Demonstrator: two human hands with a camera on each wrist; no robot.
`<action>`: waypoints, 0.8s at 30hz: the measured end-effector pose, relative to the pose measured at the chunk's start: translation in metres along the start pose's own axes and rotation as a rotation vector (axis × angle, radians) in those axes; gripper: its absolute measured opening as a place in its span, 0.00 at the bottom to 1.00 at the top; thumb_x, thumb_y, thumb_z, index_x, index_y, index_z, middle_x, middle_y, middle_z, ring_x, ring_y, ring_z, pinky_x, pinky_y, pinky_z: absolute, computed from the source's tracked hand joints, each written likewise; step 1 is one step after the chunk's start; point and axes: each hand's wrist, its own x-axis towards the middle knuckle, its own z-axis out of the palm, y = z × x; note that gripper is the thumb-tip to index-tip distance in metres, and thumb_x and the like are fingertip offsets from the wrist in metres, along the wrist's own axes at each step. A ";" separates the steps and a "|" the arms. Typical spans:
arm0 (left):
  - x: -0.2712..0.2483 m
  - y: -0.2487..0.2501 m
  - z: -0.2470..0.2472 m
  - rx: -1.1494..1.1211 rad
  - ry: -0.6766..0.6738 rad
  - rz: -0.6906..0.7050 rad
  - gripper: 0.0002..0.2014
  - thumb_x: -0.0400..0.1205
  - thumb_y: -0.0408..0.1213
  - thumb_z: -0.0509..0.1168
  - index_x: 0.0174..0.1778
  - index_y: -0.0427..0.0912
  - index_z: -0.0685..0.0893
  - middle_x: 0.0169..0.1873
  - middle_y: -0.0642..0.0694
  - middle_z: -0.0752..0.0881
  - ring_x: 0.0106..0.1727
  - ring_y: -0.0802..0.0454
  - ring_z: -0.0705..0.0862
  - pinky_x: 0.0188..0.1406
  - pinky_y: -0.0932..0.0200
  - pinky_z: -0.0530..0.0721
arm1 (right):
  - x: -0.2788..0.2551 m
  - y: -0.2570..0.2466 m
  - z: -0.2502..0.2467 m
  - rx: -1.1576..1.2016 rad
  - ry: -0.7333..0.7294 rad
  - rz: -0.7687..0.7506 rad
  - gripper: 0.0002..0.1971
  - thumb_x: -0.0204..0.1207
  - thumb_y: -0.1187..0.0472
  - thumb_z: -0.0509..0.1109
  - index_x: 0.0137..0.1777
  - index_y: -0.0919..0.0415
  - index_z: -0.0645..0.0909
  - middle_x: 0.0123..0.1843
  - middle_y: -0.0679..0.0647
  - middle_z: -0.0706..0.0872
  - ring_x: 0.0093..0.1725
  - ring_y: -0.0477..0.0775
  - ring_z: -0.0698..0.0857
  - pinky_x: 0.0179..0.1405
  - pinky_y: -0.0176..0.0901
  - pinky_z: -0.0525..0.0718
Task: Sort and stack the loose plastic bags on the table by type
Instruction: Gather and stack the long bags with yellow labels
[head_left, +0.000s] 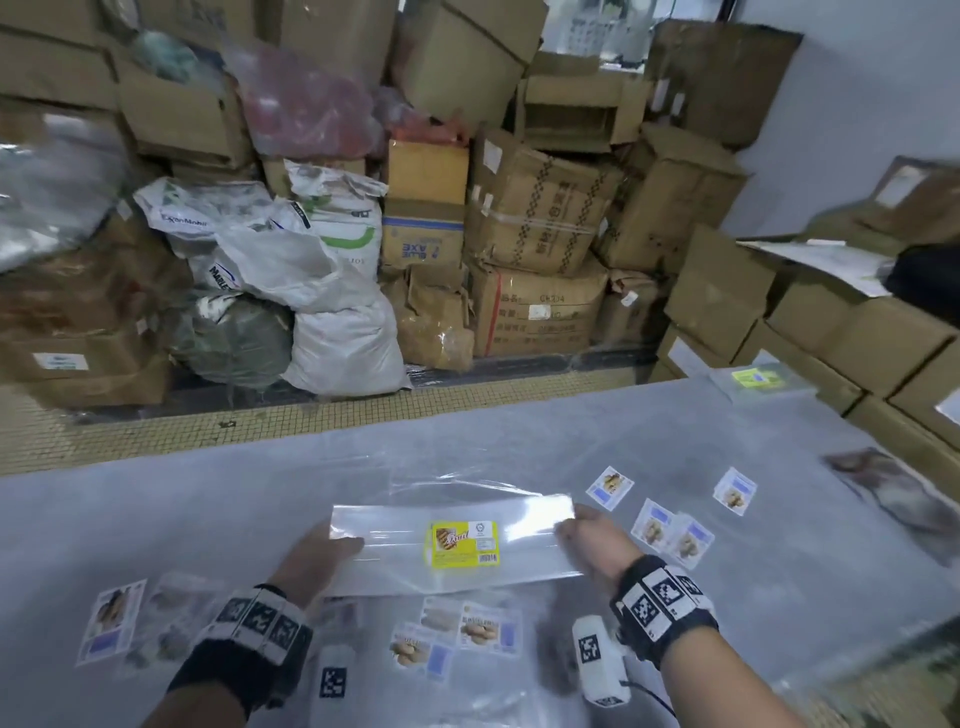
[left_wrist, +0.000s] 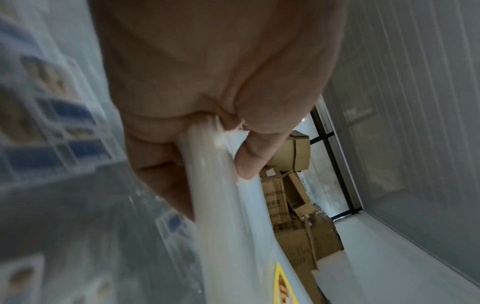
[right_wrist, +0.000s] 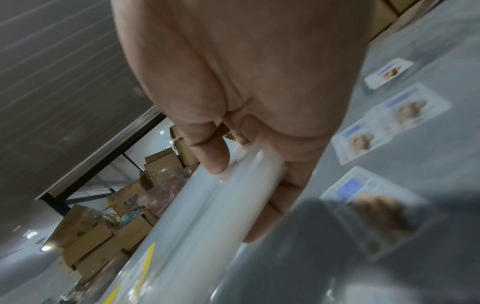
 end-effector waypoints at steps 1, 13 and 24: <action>-0.001 0.003 0.013 -0.049 -0.032 -0.013 0.09 0.79 0.29 0.69 0.55 0.37 0.82 0.46 0.39 0.86 0.44 0.45 0.84 0.42 0.54 0.80 | -0.002 0.006 -0.014 0.012 -0.002 0.000 0.08 0.80 0.69 0.64 0.54 0.59 0.81 0.41 0.51 0.82 0.39 0.49 0.79 0.35 0.35 0.76; -0.034 0.035 0.215 -0.406 -0.179 -0.118 0.11 0.83 0.23 0.61 0.56 0.37 0.84 0.49 0.33 0.90 0.50 0.34 0.88 0.58 0.32 0.83 | 0.012 0.076 -0.222 0.139 0.007 0.014 0.12 0.62 0.65 0.71 0.46 0.64 0.84 0.45 0.65 0.88 0.46 0.66 0.87 0.50 0.60 0.85; -0.014 0.098 0.314 -0.528 -0.294 -0.107 0.12 0.83 0.27 0.60 0.61 0.40 0.80 0.36 0.44 0.92 0.33 0.48 0.89 0.22 0.57 0.85 | 0.060 0.074 -0.322 0.324 -0.021 0.057 0.14 0.76 0.78 0.61 0.58 0.70 0.82 0.47 0.66 0.89 0.44 0.63 0.87 0.41 0.49 0.87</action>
